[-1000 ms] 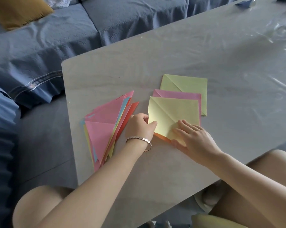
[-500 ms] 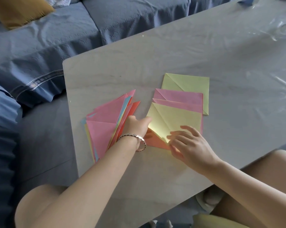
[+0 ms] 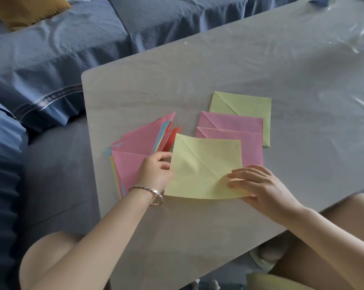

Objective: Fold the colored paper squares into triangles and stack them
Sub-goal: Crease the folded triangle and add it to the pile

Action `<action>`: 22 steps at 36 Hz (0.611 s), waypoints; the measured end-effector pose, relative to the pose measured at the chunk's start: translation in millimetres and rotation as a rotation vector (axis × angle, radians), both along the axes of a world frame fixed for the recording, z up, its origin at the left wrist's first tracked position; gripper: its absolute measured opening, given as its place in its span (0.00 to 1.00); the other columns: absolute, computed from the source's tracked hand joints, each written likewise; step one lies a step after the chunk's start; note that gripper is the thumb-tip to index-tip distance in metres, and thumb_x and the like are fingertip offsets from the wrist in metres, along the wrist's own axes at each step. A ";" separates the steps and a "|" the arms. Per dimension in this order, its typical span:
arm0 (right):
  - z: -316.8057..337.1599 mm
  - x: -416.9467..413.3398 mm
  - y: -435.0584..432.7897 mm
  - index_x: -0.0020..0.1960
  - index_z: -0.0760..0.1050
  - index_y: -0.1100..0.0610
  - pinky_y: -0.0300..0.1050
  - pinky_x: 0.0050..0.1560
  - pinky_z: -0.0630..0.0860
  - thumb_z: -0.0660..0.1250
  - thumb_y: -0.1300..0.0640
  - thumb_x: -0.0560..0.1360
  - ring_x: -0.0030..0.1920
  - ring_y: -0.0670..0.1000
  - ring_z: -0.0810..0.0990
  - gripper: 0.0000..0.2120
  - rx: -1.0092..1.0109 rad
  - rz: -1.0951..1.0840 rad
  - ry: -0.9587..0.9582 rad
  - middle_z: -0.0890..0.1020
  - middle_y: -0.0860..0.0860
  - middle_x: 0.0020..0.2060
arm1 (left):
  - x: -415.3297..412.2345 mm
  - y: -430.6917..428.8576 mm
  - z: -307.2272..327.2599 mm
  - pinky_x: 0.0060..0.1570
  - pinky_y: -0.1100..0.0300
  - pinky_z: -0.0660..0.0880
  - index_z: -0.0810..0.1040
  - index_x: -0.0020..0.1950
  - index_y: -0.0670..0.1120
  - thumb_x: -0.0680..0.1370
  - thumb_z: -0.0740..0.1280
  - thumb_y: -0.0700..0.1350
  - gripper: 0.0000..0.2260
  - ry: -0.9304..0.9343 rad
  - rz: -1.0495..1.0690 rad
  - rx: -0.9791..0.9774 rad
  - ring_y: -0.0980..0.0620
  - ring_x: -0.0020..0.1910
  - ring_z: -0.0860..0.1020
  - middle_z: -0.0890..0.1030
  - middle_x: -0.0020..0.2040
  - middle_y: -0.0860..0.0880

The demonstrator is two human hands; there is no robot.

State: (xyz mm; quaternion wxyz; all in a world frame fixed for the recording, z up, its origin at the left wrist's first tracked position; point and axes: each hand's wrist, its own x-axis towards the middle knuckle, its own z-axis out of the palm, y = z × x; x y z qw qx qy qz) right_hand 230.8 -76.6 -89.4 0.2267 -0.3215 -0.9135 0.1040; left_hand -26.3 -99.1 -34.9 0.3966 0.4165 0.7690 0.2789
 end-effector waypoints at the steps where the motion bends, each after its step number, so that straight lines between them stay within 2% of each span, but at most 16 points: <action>1: 1.6 1.7 0.7 0.49 0.82 0.55 0.46 0.58 0.70 0.72 0.54 0.68 0.55 0.49 0.77 0.10 -0.006 0.019 0.017 0.83 0.50 0.51 | -2.7 -0.8 0.1 0.38 0.64 0.76 0.74 0.62 0.47 0.70 0.66 0.31 0.22 0.014 0.003 -0.004 0.53 0.40 0.79 0.79 0.43 0.53; 4: 5.5 2.7 -0.9 0.48 0.83 0.55 0.46 0.57 0.71 0.63 0.52 0.72 0.56 0.48 0.76 0.12 -0.044 0.068 0.042 0.83 0.50 0.51 | -7.4 -0.1 -1.9 0.36 0.66 0.72 0.71 0.66 0.46 0.69 0.66 0.32 0.25 0.048 0.023 -0.045 0.55 0.41 0.77 0.77 0.44 0.53; 6: 8.6 -1.1 -3.2 0.47 0.83 0.53 0.46 0.57 0.71 0.62 0.51 0.73 0.57 0.48 0.76 0.13 -0.055 0.119 0.016 0.82 0.48 0.52 | -7.6 2.7 -3.7 0.42 0.60 0.76 0.73 0.63 0.47 0.68 0.68 0.36 0.24 0.032 0.032 -0.103 0.51 0.42 0.78 0.77 0.42 0.53; 8: 12.8 -8.1 -5.8 0.48 0.83 0.52 0.44 0.59 0.71 0.61 0.50 0.75 0.57 0.48 0.77 0.13 -0.074 0.182 -0.007 0.82 0.47 0.52 | -5.7 6.6 -4.9 0.47 0.51 0.77 0.78 0.49 0.47 0.64 0.71 0.42 0.14 0.021 0.024 -0.137 0.46 0.39 0.79 0.80 0.38 0.48; 9: 15.7 -11.9 -7.4 0.48 0.83 0.53 0.44 0.59 0.71 0.60 0.50 0.75 0.57 0.48 0.77 0.13 -0.088 0.208 -0.013 0.82 0.47 0.52 | -3.4 8.3 -4.8 0.45 0.51 0.77 0.78 0.43 0.43 0.63 0.72 0.45 0.11 0.033 0.017 -0.141 0.44 0.37 0.79 0.80 0.36 0.45; 10: 18.5 -15.6 -9.1 0.49 0.83 0.53 0.43 0.59 0.71 0.60 0.50 0.76 0.56 0.48 0.78 0.14 -0.105 0.226 -0.013 0.83 0.47 0.51 | -1.8 10.0 -5.6 0.40 0.53 0.76 0.76 0.37 0.41 0.63 0.72 0.47 0.11 0.047 0.009 -0.144 0.44 0.34 0.76 0.77 0.34 0.42; 12: 25.1 -22.3 -13.1 0.50 0.82 0.54 0.42 0.58 0.72 0.59 0.49 0.76 0.54 0.48 0.79 0.15 -0.140 0.238 -0.013 0.83 0.46 0.50 | 1.2 13.5 -5.5 0.34 0.57 0.63 0.64 0.30 0.45 0.65 0.72 0.46 0.16 0.080 -0.007 -0.141 0.47 0.31 0.64 0.64 0.30 0.44; 14: 31.0 -26.7 -16.7 0.51 0.82 0.54 0.42 0.56 0.74 0.59 0.49 0.77 0.53 0.47 0.80 0.15 -0.164 0.248 -0.006 0.83 0.46 0.48 | 2.8 15.8 -5.1 0.34 0.59 0.55 0.56 0.29 0.48 0.67 0.71 0.41 0.22 0.118 -0.011 -0.121 0.49 0.31 0.57 0.56 0.29 0.49; 16: 34.9 -29.6 -19.0 0.49 0.82 0.54 0.42 0.55 0.74 0.60 0.48 0.76 0.51 0.46 0.80 0.15 -0.175 0.269 0.016 0.84 0.46 0.47 | 2.2 15.9 -3.9 0.32 0.59 0.51 0.54 0.29 0.49 0.68 0.70 0.39 0.23 0.182 -0.015 -0.088 0.50 0.30 0.55 0.55 0.29 0.50; 19: 40.6 -32.6 -20.0 0.47 0.83 0.55 0.42 0.53 0.74 0.65 0.48 0.74 0.49 0.45 0.80 0.12 -0.243 0.254 0.121 0.84 0.46 0.45 | 0.4 14.8 -4.8 0.30 0.60 0.53 0.58 0.30 0.50 0.70 0.71 0.40 0.21 0.203 -0.024 -0.013 0.51 0.33 0.60 0.62 0.33 0.50; 22: 46.1 -32.4 -17.4 0.44 0.83 0.54 0.41 0.52 0.76 0.67 0.49 0.72 0.51 0.43 0.79 0.10 -0.365 0.150 0.305 0.83 0.45 0.47 | -1.6 9.9 0.2 0.31 0.61 0.65 0.74 0.34 0.42 0.72 0.72 0.43 0.10 0.133 -0.061 0.093 0.49 0.30 0.68 0.71 0.30 0.48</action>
